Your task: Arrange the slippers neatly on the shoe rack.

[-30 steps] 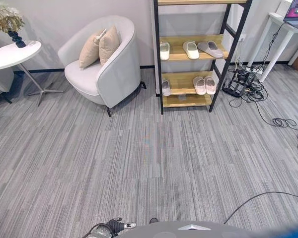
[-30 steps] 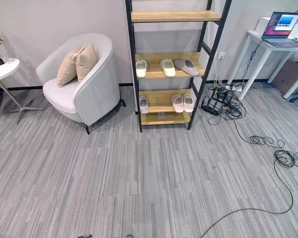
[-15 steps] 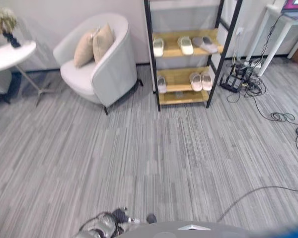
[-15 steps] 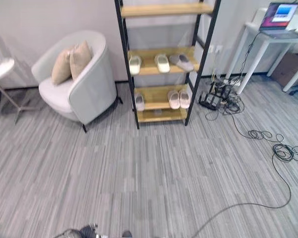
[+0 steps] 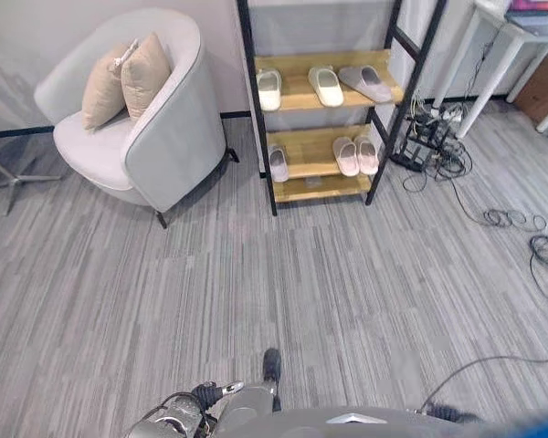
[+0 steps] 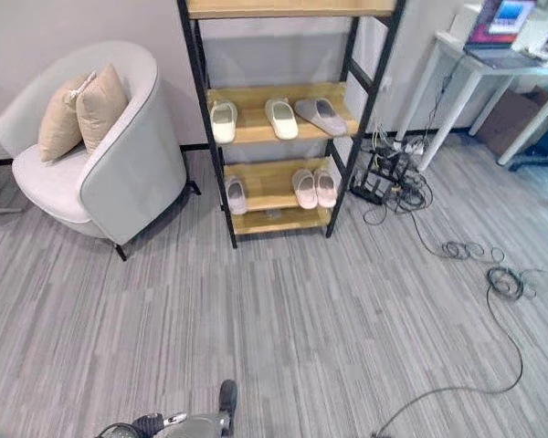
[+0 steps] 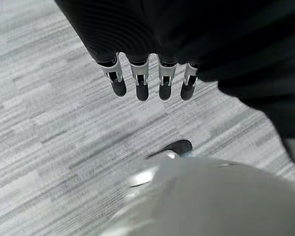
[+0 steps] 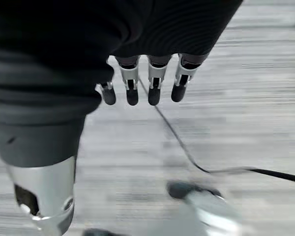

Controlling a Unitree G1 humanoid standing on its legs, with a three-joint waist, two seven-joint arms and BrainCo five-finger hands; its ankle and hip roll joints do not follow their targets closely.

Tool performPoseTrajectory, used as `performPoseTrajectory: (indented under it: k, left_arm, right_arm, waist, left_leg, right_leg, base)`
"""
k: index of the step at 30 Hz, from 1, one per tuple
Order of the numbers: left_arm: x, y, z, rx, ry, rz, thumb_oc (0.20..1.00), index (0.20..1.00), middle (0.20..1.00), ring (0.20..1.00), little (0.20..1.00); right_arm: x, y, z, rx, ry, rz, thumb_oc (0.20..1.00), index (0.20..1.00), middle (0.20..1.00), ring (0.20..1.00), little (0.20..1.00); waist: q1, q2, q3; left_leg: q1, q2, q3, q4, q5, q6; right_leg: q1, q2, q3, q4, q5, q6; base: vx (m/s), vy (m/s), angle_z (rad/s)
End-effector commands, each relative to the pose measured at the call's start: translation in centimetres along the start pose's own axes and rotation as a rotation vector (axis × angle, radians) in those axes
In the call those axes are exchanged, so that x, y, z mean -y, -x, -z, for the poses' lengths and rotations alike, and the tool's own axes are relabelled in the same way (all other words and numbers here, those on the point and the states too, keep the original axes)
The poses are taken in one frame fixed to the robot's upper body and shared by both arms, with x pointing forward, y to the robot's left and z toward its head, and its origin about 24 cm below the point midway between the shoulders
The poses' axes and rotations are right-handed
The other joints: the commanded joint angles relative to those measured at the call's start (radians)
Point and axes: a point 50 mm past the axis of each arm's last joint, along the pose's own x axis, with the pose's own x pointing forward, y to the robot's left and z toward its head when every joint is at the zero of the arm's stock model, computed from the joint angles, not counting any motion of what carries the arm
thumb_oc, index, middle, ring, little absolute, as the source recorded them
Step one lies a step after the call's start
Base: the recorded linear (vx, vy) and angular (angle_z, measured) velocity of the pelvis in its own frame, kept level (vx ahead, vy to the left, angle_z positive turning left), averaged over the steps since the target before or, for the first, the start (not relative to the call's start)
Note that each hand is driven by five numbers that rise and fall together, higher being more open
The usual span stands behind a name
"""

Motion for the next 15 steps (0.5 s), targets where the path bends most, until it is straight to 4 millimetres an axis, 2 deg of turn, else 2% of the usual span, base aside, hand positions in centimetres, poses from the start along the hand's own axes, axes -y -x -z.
performPoseTrajectory:
  k: [1,2,3,4,5,7,8,9,11,12,13,14,15]
  left_arm:
    - [0.3,-0.1,-1.6,0.05,0.005,0.0,1.0,1.0,1.0,1.0,1.0]
    - [-0.2,-0.1,-2.5,0.081,0.025,-0.017,1.0,1.0,1.0,1.0,1.0]
    - [-0.4,-0.1,-2.8,0.092,0.027,-0.023,1.0,1.0,1.0,1.0,1.0]
    - [-0.7,-0.1,-2.9,0.095,0.02,-0.032,1.0,1.0,1.0,1.0,1.0]
    - [-0.7,-0.1,-2.8,0.091,0.006,-0.036,1.0,1.0,1.0,1.0,1.0]
    - [-0.6,-0.1,-2.4,0.076,-0.046,-0.036,1.0,1.0,1.0,1.0,1.0]
    - [-0.4,-0.1,-2.3,0.075,-0.058,-0.033,1.0,1.0,1.0,1.0,1.0]
    - [-0.2,-0.1,-2.1,0.071,-0.079,-0.026,1.0,1.0,1.0,1.0,1.0]
    - [0.4,-0.1,-2.2,0.077,-0.11,-0.011,1.0,1.0,1.0,1.0,1.0]
    - [0.4,-0.1,-2.2,0.077,-0.11,-0.011,1.0,1.0,1.0,1.0,1.0]
    - [0.7,-0.1,-2.1,0.075,-0.104,-0.003,1.0,1.0,1.0,1.0,1.0]
    - [1.3,-0.1,-1.5,0.059,-0.122,0.02,1.0,1.0,1.0,1.0,1.0]
    - [1.6,-0.1,-1.3,0.053,-0.143,0.027,1.0,1.0,1.0,1.0,1.0]
  right_arm:
    - [1.2,0.1,-1.2,0.028,0.078,0.012,1.0,1.0,1.0,1.0,1.0]
    - [1.2,0.1,-2.2,0.061,0.062,0.01,1.0,1.0,1.0,1.0,1.0]
    - [1.3,0.1,-3.1,0.093,0.055,0.012,1.0,1.0,1.0,1.0,1.0]
    - [1.5,0.2,-4.8,0.151,0.058,0.021,1.0,1.0,1.0,1.0,1.0]
    - [1.6,0.3,-5.5,0.176,0.064,0.029,1.0,1.0,1.0,1.0,1.0]
    - [1.7,0.5,-6.4,0.211,0.069,0.039,1.0,1.0,1.0,1.0,1.0]
    - [1.6,0.5,-6.4,0.214,0.072,0.036,1.0,1.0,1.0,1.0,1.0]
    - [1.6,0.4,-6.3,0.211,0.069,0.034,1.0,1.0,1.0,1.0,1.0]
    - [1.5,0.4,-5.5,0.19,0.07,0.03,1.0,1.0,1.0,1.0,1.0]
    - [1.5,0.4,-5.5,0.189,0.07,0.03,1.0,1.0,1.0,1.0,1.0]
    - [1.5,0.3,-4.9,0.173,0.073,0.029,1.0,1.0,1.0,1.0,1.0]
    - [1.5,0.2,-3.4,0.121,0.071,0.021,1.0,1.0,1.0,1.0,1.0]
    - [1.5,0.2,-2.9,0.106,0.074,0.019,1.0,1.0,1.0,1.0,1.0]
  waist:
    - [0.033,0.019,-0.025]
    - [0.03,0.017,-0.015]
    - [0.027,0.02,-0.008]
    - [0.022,0.035,0.011]
    - [0.019,0.041,0.016]
    - [0.008,0.057,0.03]
    - [0.001,0.062,0.036]
    - [-0.004,0.067,0.037]
    - [-0.027,0.073,0.04]
    - [-0.027,0.074,0.042]
    - [-0.034,0.074,0.045]
    - [-0.044,0.073,0.04]
    - [-0.053,0.074,0.038]
  left_leg:
    - [-0.08,0.04,-0.012,0.151,-0.126,-0.081]
    - [-0.066,0.025,-0.001,0.161,-0.152,-0.056]
    - [-0.054,0.022,0.004,0.161,-0.162,-0.046]
    - [-0.012,0.021,0.011,0.155,-0.184,-0.029]
    - [0.015,0.022,0.017,0.147,-0.197,-0.025]
    - [0.069,0.023,0.012,0.122,-0.222,-0.024]
    - [0.077,0.026,0.01,0.126,-0.228,-0.025]
    - [0.091,0.029,0.007,0.12,-0.235,-0.028]
    - [0.118,0.028,-0.013,0.113,-0.254,-0.042]
    - [0.121,0.029,-0.013,0.112,-0.255,-0.042]
    - [0.133,0.031,-0.021,0.11,-0.261,-0.051]
    - [0.158,0.044,-0.022,0.111,-0.279,-0.067]
    - [0.163,0.046,-0.029,0.116,-0.285,-0.072]
  right_leg:
    - [-0.115,-0.065,0.025,0.012,0.089,0.051]
    - [-0.188,-0.084,0.032,0.149,0.185,0.089]
    - [-0.217,-0.094,0.026,0.216,0.227,0.101]
    - [-0.298,-0.119,-0.006,0.336,0.28,0.102]
    - [-0.321,-0.147,-0.036,0.341,0.288,0.092]
    - [-0.352,-0.188,-0.082,0.27,0.275,0.07]
    - [-0.351,-0.196,-0.084,0.245,0.276,0.074]
    - [-0.357,-0.2,-0.074,0.214,0.277,0.076]
    - [-0.377,-0.197,-0.004,0.091,0.285,0.089]
    - [-0.374,-0.196,-0.004,0.09,0.285,0.089]
    - [-0.382,-0.196,0.024,0.046,0.299,0.098]
    - [-0.39,-0.222,0.024,-0.035,0.345,0.116]
    - [-0.392,-0.22,0.047,-0.033,0.354,0.12]
  base:
    - [0.17,0.194,0.17]
    - [0.16,0.204,0.02]
    - [0.2,0.247,0.02]
    - [0.21,0.175,-0.33]
    - [0.23,0.123,-0.22]
    - [0.29,0.009,-0.05]
    - [0.26,-0.05,0.1]
    - [0.23,-0.124,0.17]
    - [0.22,-0.15,0.33]
    - [0.14,-0.148,0.3]
    - [0.24,-0.338,0.33]
    - [0.29,-0.428,0.51]
    - [0.32,-0.541,0.47]
